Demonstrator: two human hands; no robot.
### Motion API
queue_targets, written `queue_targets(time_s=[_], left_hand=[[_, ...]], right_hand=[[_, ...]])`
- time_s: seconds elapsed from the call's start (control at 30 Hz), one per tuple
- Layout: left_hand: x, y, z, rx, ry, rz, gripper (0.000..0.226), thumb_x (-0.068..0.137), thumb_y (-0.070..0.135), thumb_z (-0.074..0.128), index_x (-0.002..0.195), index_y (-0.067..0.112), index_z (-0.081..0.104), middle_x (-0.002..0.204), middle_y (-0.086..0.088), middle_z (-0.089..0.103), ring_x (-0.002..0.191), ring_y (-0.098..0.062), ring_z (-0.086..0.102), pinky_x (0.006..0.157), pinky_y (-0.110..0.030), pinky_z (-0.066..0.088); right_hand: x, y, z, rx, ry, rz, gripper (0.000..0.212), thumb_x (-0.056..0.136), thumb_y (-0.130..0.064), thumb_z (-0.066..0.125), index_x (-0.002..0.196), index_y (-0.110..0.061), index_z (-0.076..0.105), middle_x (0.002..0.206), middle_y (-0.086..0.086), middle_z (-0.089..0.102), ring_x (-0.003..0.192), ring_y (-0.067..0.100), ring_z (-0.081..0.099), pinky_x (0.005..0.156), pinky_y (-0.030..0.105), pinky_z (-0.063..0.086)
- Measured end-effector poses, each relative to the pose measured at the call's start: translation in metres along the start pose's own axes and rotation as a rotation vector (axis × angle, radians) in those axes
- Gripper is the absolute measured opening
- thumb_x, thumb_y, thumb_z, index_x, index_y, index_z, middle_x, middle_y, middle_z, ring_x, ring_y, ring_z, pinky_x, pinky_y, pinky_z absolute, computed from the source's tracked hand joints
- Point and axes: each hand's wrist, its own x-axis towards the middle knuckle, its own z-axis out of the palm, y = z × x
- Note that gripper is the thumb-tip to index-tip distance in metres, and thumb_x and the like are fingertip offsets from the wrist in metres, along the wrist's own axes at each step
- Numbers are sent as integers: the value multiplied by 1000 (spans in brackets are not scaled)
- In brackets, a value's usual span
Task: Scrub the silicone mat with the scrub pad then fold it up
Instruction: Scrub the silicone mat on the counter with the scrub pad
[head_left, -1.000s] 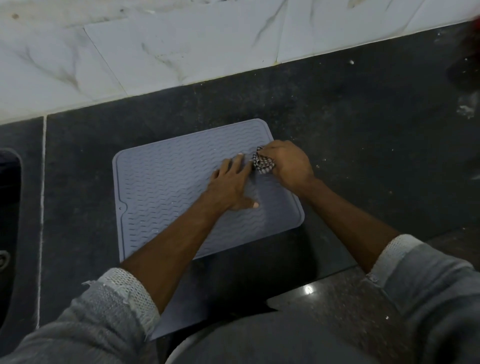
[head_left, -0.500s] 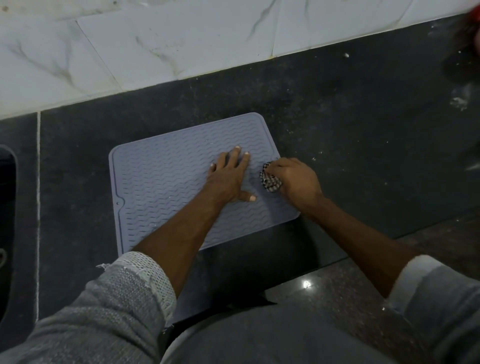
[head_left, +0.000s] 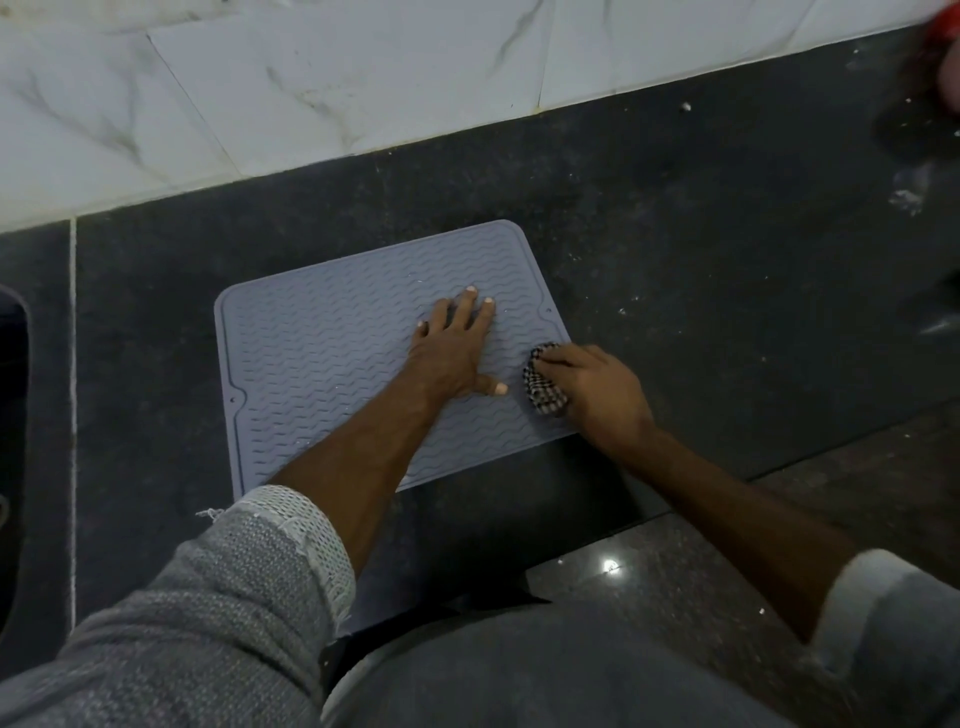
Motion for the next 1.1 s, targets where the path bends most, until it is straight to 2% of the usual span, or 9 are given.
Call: queue_targets(time_s=[0.17,0.3,0.53,0.67,0.93,1.1], left_hand=[[0,1,1,24,15,-6,120,71,64,68,151,24,-13,158,-5,-19,144,-36,-12,113,-58,6],[1,2,2,27,13,-20,120,71,64,68,151,24,-13,158,-4,-19,144,-35,-12,113,-58,6],[1,-1,3,20,5,-4,120,72,65,67,151,23,-14,158,-4,-20,144,-35,-12,113,-58,7],[1,-1,3,14,5,0,120,72,65,66,150,23,-14,158,-4,-20,144,-34,-13,113,-57,6],[-11,-9,9,-45,61,59,109,78,68,56,150,25,-14,158,-3,-20,145,-29,-16,115,-51,-2],[-31,-29,14,-115,103,104,99,85,64,50,150,26,-14,159,-3,-16,146,-27,-10,116,-49,0]], right_hand=[[37,-2,-11,31,106,26,43,85,-15,62,128,-12,55,133,9,54,116,28,49,97,36,39],[54,-9,-5,0,45,57,42,90,-16,51,132,-15,51,136,6,50,117,27,46,97,37,40],[-11,-13,9,26,89,74,45,80,-12,66,124,-12,57,131,9,55,113,31,52,93,43,46],[-30,-17,16,49,133,104,46,77,-1,62,122,-11,60,129,10,57,113,31,54,94,41,44],[-28,-22,15,41,134,150,45,80,-5,62,125,-13,58,130,7,56,116,28,52,96,41,43],[-25,-24,8,75,99,167,47,81,-6,61,126,-16,57,130,4,55,114,26,52,96,38,44]])
